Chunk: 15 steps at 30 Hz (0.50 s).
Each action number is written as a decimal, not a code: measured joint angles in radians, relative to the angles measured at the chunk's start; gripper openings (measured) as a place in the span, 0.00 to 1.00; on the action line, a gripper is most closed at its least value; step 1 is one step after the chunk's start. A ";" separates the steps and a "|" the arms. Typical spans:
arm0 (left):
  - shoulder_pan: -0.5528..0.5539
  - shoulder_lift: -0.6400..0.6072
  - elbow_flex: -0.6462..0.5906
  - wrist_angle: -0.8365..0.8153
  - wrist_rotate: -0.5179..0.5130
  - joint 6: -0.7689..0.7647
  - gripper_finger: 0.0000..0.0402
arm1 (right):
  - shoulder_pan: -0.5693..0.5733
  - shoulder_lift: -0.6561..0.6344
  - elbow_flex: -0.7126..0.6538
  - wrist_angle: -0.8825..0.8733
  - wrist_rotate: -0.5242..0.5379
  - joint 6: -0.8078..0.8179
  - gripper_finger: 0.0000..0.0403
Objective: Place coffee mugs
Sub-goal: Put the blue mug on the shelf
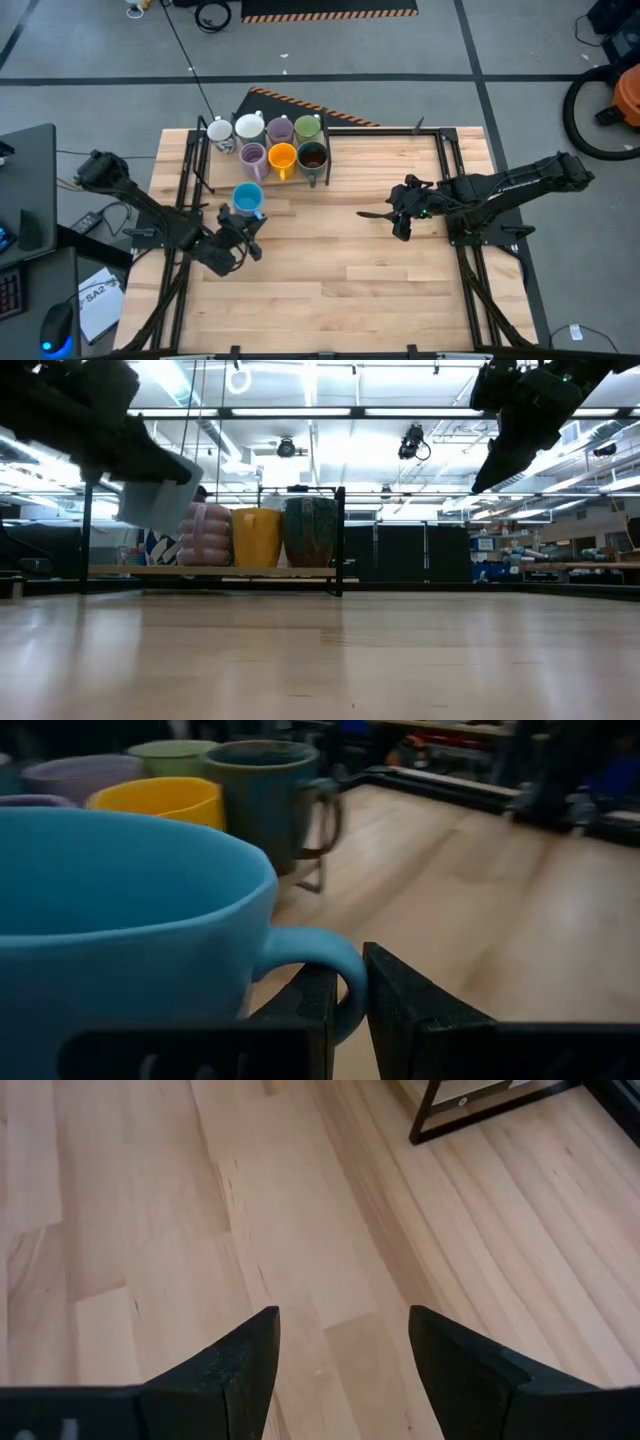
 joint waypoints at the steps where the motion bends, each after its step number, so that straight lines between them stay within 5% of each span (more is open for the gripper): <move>1: -0.002 -0.002 0.000 -0.038 -0.014 -0.031 0.11 | 0.000 0.000 0.000 0.001 0.000 0.000 0.57; 10: 0.007 -0.024 0.000 -0.450 -0.141 -0.460 0.11 | 0.000 0.000 0.000 0.019 0.000 -0.015 0.57; 15: 0.044 -0.024 0.000 -0.576 -0.157 -0.562 0.11 | 0.000 0.000 0.000 0.020 -0.005 -0.015 0.57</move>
